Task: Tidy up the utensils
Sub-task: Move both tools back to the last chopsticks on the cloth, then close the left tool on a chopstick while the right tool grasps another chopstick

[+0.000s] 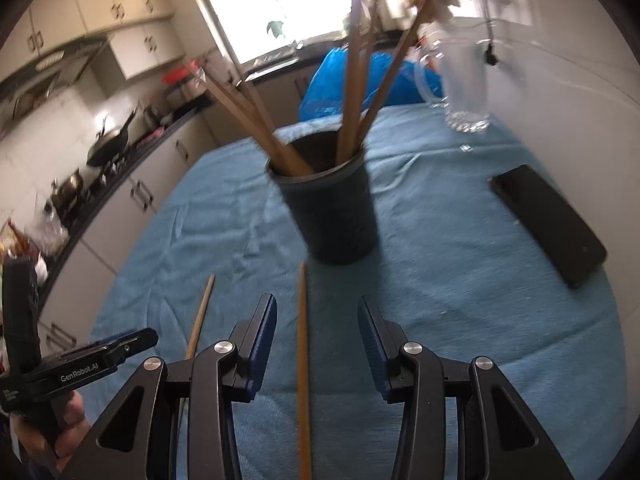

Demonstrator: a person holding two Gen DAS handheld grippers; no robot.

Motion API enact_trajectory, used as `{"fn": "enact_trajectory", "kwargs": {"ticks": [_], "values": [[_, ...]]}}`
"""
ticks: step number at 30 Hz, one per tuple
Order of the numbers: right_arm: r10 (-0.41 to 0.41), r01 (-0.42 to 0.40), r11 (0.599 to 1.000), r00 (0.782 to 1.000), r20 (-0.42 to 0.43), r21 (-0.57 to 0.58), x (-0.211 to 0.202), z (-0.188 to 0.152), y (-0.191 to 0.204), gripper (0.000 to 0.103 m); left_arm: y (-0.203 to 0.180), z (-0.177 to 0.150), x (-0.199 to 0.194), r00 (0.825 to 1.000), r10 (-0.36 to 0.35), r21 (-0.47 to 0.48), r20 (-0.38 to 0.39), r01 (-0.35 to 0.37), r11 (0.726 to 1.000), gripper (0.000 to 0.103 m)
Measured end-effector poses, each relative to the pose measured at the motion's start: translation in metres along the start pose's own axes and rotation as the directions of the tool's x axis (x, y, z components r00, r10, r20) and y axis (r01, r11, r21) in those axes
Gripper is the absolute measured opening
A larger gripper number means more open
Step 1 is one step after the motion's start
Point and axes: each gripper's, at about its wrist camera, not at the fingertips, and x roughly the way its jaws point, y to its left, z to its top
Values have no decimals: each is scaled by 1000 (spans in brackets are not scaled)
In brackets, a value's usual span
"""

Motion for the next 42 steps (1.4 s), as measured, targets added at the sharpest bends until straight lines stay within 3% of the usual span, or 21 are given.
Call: {"fn": "enact_trajectory", "kwargs": {"ticks": [10,18,21,29,31,37,39,42], "values": [[-33,24,997,991,-129,-68,49,-4,17,44,0,-3,5,1000,19,24,-8,-19,1000,40],[-113,82,986,971,-212,-148,86,-2,33,23,3,-1,7,1000,17,18,-18,-17,1000,40],[-135,99,978,972,-192,-186,87,-4,39,8,0,1,9,1000,13,22,-26,-12,1000,40],[-42,26,995,986,-164,-98,60,-4,22,8,-25,15,29,996,-17,64,-89,23,998,40],[-37,24,996,988,-151,-89,54,-3,19,8,-35,20,40,994,10,88,-112,0,996,40],[-25,16,998,991,-131,-67,43,-2,11,8,-59,37,61,985,129,155,-111,-111,982,26],[-21,13,998,992,-126,-59,41,-2,9,8,-63,38,64,980,181,170,-83,-165,972,9],[-14,8,998,994,-110,-59,36,-3,8,8,-68,34,63,978,198,190,-64,-183,965,6]]}}
